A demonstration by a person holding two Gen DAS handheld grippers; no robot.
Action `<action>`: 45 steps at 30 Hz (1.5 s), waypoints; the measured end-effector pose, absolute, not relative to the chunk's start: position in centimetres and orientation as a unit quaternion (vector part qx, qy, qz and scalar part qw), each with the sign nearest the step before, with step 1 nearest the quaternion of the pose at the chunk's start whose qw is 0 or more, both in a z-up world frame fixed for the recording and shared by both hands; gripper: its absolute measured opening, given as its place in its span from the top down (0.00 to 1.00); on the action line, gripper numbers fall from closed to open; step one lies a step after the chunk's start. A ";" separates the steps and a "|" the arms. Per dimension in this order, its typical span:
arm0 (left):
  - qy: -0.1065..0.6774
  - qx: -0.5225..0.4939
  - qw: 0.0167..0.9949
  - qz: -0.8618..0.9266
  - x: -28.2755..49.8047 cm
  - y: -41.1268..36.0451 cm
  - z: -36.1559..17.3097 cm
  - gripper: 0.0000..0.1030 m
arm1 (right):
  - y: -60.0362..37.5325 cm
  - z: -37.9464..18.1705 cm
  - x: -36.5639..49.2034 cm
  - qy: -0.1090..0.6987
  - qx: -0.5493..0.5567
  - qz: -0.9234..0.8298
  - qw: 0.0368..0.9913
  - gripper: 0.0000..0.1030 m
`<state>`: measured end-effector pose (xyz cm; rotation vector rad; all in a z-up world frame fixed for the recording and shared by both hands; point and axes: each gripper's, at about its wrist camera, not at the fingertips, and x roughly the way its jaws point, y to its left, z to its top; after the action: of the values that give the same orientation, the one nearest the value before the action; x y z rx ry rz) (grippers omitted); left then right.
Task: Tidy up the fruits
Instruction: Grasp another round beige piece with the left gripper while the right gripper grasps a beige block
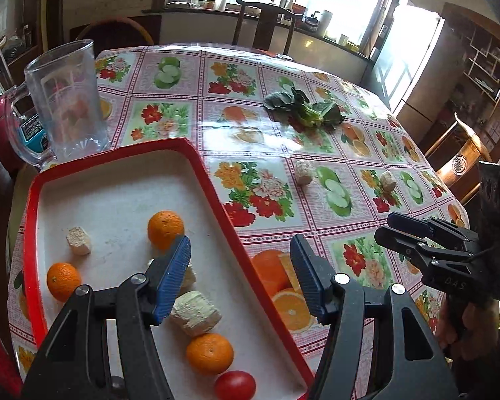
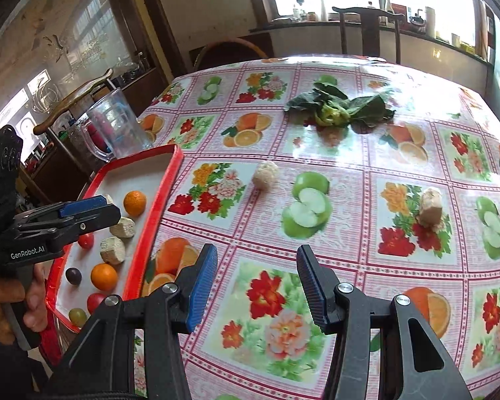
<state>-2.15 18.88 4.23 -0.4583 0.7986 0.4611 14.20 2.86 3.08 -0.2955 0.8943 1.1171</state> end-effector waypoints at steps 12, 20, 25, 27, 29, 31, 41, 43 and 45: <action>0.395 -0.203 0.878 0.178 2.8 15.7 4.1 0.41 | -1.8 1.6 20.4 0.423 -0.112 0.442 0.783 0.50; 0.396 -0.225 0.877 0.156 6.0 15.5 3.4 0.41 | -2.3 0.7 23.6 0.428 -0.103 0.418 0.794 0.50; 0.404 -0.223 0.874 0.156 7.9 15.5 2.7 0.41 | -1.4 0.3 25.0 0.428 -0.106 0.411 0.798 0.50; 0.407 -0.222 0.871 0.160 8.7 15.7 2.4 0.41 | -1.0 0.1 25.6 0.427 -0.110 0.407 0.800 0.50; 0.409 -0.222 0.870 0.163 9.5 16.1 2.0 0.41 | -0.6 0.0 26.2 0.426 -0.112 0.402 0.803 0.50; 0.414 -0.221 0.866 0.170 10.3 16.5 1.5 0.41 | -0.1 -0.2 27.0 0.428 -0.114 0.397 0.804 0.50; 0.432 -0.204 0.857 0.196 14.3 18.1 -0.8 0.43 | 1.3 -1.3 29.2 0.429 -0.123 0.377 0.812 0.63; 0.430 -0.195 0.859 0.198 14.6 18.0 -0.8 0.50 | 1.3 -1.3 29.2 0.424 -0.122 0.375 0.815 0.69; 0.430 -0.191 0.860 0.199 14.8 18.1 -0.8 0.67 | 1.2 -1.3 29.0 0.423 -0.120 0.377 0.815 0.69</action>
<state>14.81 18.09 -0.84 -0.4011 0.9019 0.4172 29.03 1.23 -1.34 -0.2569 0.9026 0.8042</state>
